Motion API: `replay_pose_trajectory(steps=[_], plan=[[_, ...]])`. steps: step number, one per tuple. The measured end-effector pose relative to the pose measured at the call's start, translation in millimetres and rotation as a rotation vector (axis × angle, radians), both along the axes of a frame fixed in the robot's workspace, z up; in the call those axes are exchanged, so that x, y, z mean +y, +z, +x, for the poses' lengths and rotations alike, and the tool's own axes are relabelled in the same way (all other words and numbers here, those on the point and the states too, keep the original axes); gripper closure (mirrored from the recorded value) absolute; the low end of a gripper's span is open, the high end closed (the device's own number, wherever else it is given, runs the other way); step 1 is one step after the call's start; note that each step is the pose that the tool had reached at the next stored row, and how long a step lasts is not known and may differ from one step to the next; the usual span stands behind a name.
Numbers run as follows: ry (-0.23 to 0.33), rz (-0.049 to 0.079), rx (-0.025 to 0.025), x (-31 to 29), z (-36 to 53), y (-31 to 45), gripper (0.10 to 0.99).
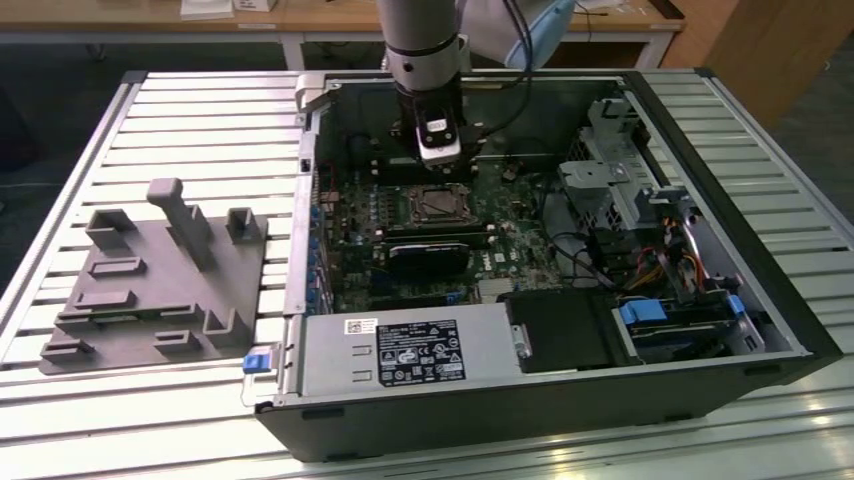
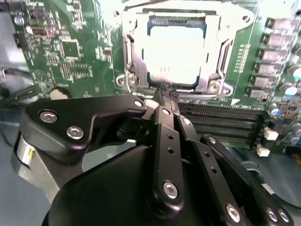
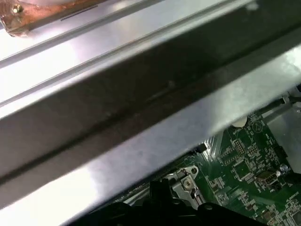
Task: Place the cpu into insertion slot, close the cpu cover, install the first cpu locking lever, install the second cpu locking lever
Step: 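Install the first cpu locking lever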
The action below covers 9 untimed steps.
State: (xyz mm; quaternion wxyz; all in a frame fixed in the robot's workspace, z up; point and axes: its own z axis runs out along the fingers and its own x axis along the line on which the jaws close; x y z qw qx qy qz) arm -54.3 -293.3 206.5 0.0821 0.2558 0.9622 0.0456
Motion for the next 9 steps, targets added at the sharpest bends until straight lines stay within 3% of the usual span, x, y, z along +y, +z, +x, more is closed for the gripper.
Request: replay_pose_trajectory(steps=[4, 9], plan=[[0.0, -0.016, 0.0197, -4.2, 3.7, 0.1, 0.98], [0.0, -0.029, 0.0498, -10.5, 8.1, 0.0, 0.98]])
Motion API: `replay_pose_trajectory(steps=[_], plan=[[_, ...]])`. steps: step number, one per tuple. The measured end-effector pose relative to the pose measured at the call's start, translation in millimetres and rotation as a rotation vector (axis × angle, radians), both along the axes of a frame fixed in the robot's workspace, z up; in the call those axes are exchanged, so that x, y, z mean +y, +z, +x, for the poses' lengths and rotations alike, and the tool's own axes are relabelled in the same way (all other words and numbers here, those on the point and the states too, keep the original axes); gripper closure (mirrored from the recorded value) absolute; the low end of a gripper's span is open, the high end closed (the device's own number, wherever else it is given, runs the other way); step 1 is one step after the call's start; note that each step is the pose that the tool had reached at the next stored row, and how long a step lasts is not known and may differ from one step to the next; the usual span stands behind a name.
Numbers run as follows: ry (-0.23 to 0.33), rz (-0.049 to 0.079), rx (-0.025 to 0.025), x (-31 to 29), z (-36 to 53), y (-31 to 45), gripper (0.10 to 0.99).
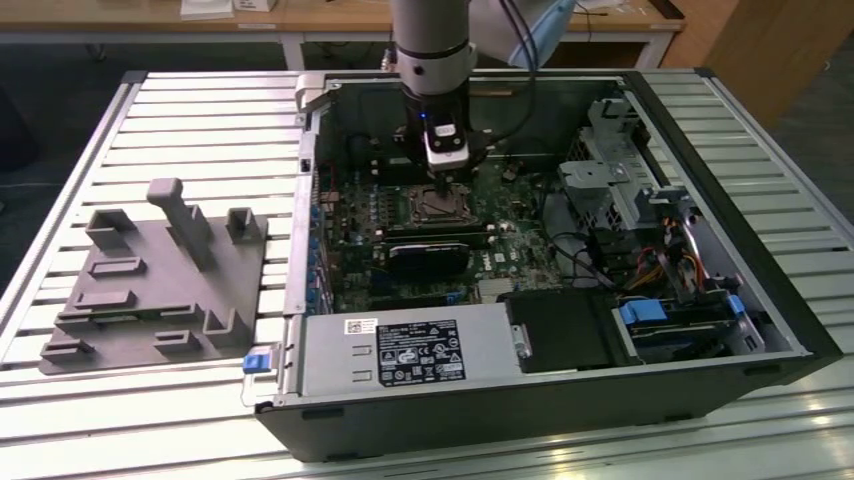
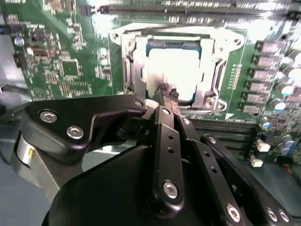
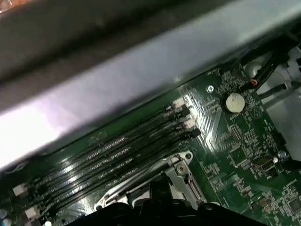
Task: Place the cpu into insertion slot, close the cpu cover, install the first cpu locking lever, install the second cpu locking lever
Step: 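Install the first cpu locking lever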
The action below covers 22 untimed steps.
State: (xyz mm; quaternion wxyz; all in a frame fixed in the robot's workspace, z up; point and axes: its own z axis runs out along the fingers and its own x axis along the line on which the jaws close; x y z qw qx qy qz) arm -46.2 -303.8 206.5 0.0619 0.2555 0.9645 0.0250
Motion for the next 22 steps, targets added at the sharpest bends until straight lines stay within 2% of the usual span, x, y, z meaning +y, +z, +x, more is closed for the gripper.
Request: replay_pose_trajectory(steps=[4, 7, 8, 9, 17, 22], plan=[[0.0, -0.002, 0.0248, -7.9, 2.2, -0.4, 0.98], [0.0, -0.003, 0.0492, -13.9, 3.5, -0.8, 0.98], [0.0, -0.003, 0.0545, -14.9, 3.7, -0.8, 0.98], [0.0, -0.003, 0.0572, -15.4, 3.8, -0.8, 0.98], [0.013, -0.003, 0.0574, -15.5, 3.7, 0.5, 0.98], [0.047, -0.004, 0.0573, -15.5, 3.7, 8.8, 0.98]])
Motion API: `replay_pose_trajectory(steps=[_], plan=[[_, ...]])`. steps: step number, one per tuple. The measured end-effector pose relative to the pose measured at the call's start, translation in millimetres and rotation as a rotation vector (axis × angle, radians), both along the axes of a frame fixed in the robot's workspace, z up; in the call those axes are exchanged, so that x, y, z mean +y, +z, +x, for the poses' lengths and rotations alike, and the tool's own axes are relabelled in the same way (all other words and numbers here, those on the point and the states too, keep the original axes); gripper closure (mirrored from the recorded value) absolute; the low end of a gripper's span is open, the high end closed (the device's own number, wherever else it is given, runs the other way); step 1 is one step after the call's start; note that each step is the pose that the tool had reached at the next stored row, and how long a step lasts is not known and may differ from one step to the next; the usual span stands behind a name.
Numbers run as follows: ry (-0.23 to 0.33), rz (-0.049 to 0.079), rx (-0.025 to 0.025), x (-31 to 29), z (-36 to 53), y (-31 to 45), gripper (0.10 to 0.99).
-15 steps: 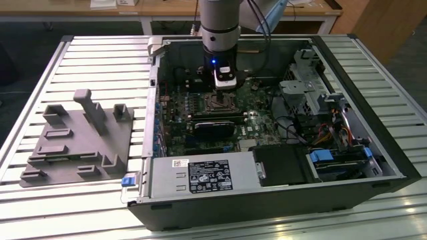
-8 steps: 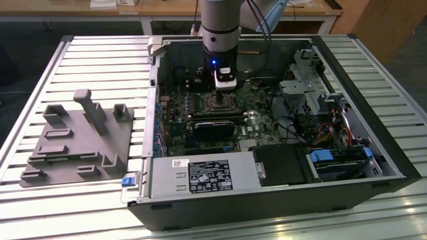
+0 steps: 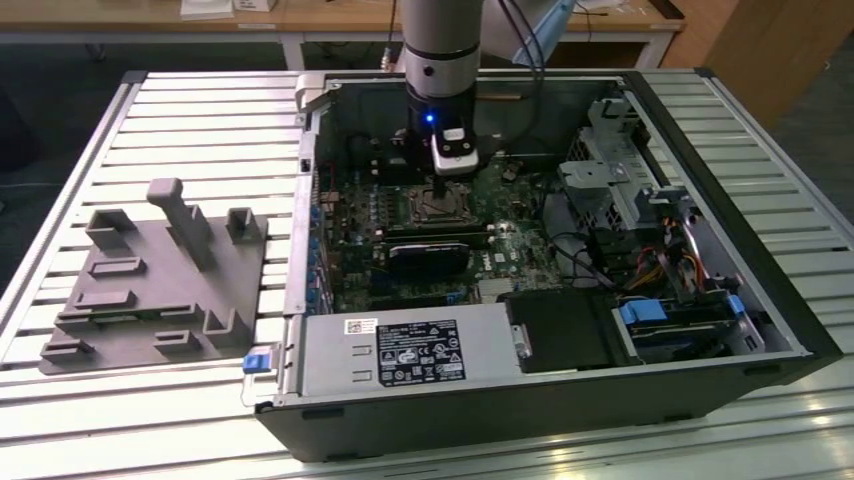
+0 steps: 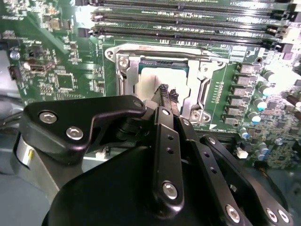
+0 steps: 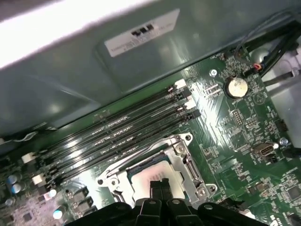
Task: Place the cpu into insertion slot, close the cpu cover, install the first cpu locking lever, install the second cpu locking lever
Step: 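Install the first cpu locking lever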
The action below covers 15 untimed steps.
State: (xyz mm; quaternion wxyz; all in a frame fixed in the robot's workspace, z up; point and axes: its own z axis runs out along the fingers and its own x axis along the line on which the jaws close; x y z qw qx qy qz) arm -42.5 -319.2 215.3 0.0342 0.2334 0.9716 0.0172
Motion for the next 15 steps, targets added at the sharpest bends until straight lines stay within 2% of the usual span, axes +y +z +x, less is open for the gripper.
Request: replay_pose_trajectory(steps=[10, 12, 15], plan=[[0.036, 0.0, 0.0, 0.0, 0.0, 24.7, 0.98], [0.038, 0.0, 0.0001, 0.0, 0.0, 27.4, 0.98], [0.038, -0.002, 0.0, -0.1, 0.2, 27.4, 0.98]])
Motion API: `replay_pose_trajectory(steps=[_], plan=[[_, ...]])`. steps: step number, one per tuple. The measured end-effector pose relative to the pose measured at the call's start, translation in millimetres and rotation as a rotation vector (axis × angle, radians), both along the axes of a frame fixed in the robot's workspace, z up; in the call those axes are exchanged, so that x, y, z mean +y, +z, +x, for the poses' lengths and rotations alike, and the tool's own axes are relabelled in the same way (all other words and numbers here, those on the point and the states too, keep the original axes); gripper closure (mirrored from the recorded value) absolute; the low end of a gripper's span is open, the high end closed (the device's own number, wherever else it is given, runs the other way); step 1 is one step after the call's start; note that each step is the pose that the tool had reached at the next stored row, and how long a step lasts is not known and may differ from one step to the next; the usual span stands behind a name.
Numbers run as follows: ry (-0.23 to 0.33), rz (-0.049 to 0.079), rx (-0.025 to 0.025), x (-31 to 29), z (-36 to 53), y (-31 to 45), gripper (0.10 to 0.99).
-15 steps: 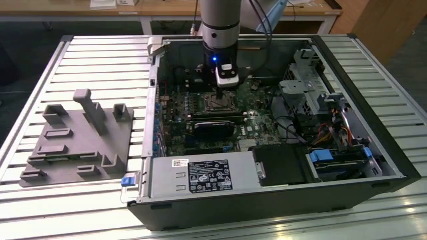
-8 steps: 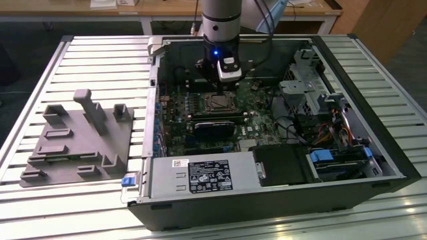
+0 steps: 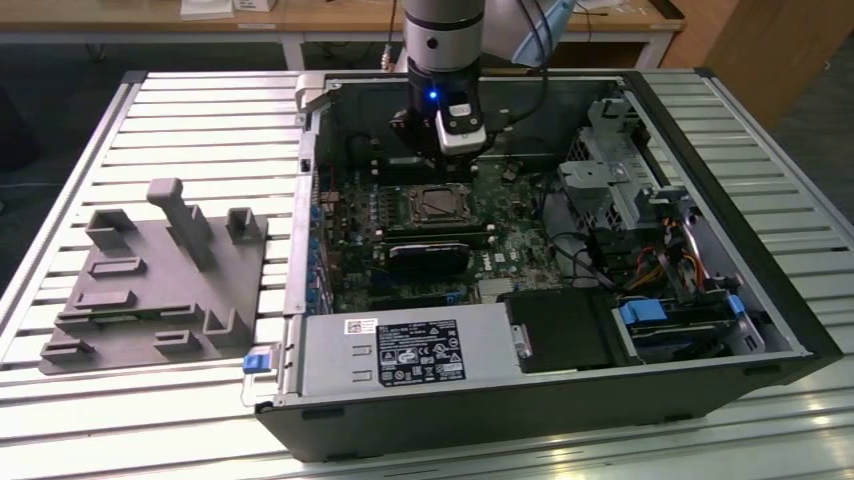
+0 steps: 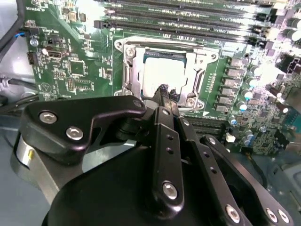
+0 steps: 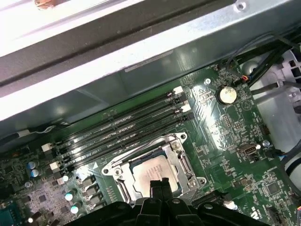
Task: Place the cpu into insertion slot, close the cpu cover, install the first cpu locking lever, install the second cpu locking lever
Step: 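Install the first cpu locking lever, then install the second cpu locking lever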
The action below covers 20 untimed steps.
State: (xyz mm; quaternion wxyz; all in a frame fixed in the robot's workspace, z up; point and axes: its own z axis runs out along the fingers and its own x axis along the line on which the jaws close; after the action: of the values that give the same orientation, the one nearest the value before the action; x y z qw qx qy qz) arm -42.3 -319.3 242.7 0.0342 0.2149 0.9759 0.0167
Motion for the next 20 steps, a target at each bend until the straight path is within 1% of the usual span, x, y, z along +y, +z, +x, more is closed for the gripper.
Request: replay_pose_trajectory(steps=[3, 8, 20], plan=[[0.0, -0.001, 0.0002, -1.1, 0.3, 0.2, 0.98], [0.0, -0.001, 0.0, -4.5, 0.5, 0.0, 0.98], [0.0, -0.001, 0.0001, -4.9, 0.5, 0.1, 0.98]])
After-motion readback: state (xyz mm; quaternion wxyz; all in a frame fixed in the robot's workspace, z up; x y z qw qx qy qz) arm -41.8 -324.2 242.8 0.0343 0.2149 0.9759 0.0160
